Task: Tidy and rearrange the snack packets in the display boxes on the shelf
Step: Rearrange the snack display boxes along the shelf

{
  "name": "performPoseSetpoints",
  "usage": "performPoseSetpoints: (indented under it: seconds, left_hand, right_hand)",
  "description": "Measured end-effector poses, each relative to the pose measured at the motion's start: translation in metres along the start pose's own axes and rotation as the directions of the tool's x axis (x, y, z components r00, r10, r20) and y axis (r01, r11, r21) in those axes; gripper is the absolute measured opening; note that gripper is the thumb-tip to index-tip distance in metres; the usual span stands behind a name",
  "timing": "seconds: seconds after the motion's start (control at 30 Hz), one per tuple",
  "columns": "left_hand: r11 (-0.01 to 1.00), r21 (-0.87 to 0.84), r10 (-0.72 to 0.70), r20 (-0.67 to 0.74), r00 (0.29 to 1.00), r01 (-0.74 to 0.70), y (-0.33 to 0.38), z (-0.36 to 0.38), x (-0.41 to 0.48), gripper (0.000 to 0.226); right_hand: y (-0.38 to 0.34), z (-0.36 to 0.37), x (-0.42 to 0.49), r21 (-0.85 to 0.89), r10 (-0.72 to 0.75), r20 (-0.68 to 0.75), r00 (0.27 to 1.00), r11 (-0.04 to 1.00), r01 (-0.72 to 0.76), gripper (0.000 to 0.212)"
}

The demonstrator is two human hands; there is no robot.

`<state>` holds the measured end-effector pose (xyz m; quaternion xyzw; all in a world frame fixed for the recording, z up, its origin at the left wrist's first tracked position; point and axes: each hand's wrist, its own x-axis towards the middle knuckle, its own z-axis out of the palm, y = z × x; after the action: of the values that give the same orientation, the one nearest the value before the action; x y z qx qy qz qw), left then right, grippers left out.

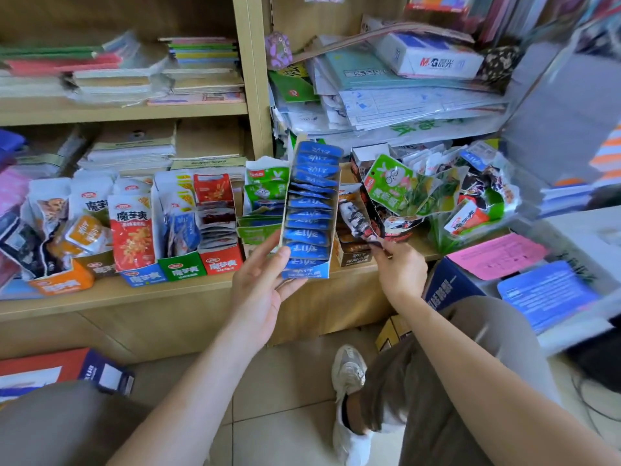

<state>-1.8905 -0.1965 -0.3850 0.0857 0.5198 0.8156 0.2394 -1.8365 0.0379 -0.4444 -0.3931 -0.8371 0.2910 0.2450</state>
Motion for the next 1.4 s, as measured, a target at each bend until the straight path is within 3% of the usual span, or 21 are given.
performPoseSetpoints:
  seconds: [0.17, 0.33, 0.53, 0.8, 0.97, 1.1, 1.4]
  left_hand:
    - [1.000, -0.028, -0.014, -0.034, 0.999, 0.014, -0.027, 0.021, 0.015, 0.041]
    - [0.997, -0.072, -0.021, -0.040, 0.999, 0.019, -0.044, 0.041, 0.024, 0.039]
    - [0.991, -0.129, 0.005, -0.145, 0.989, -0.024, -0.057, 0.047, 0.028, 0.037]
    - [0.994, -0.107, -0.017, -0.140, 0.990, 0.002, -0.068, 0.037, 0.018, 0.041]
    - [0.993, -0.115, -0.015, -0.176, 0.984, -0.005, -0.071, 0.035, 0.013, 0.039]
    - [0.993, -0.119, -0.016, -0.188, 0.982, -0.006, -0.068, 0.029, 0.010, 0.037]
    - [0.982, -0.154, -0.143, -0.254, 0.957, 0.106, -0.079, 0.020, 0.050, 0.032]
  right_hand:
    - [0.000, -0.013, 0.004, 0.033, 0.030, -0.056, 0.998, 0.999, -0.028, 0.049]
    - [0.007, -0.024, 0.012, 0.135, 0.058, -0.041, 0.997, 0.989, -0.052, 0.042]
    - [0.016, -0.022, 0.013, 0.176, 0.088, 0.020, 0.996, 0.980, -0.090, 0.040]
    - [0.010, -0.021, 0.005, 0.170, -0.006, 0.023, 1.000, 0.985, 0.002, 0.047]
    - [0.014, -0.019, 0.004, 0.172, -0.043, 0.007, 0.999, 0.984, 0.041, 0.033]
    - [0.015, -0.021, 0.003, 0.195, -0.066, -0.042, 0.997, 0.978, 0.073, 0.040]
    - [0.001, -0.015, 0.005, 0.115, -0.184, -0.010, 0.983, 0.976, 0.184, 0.034]
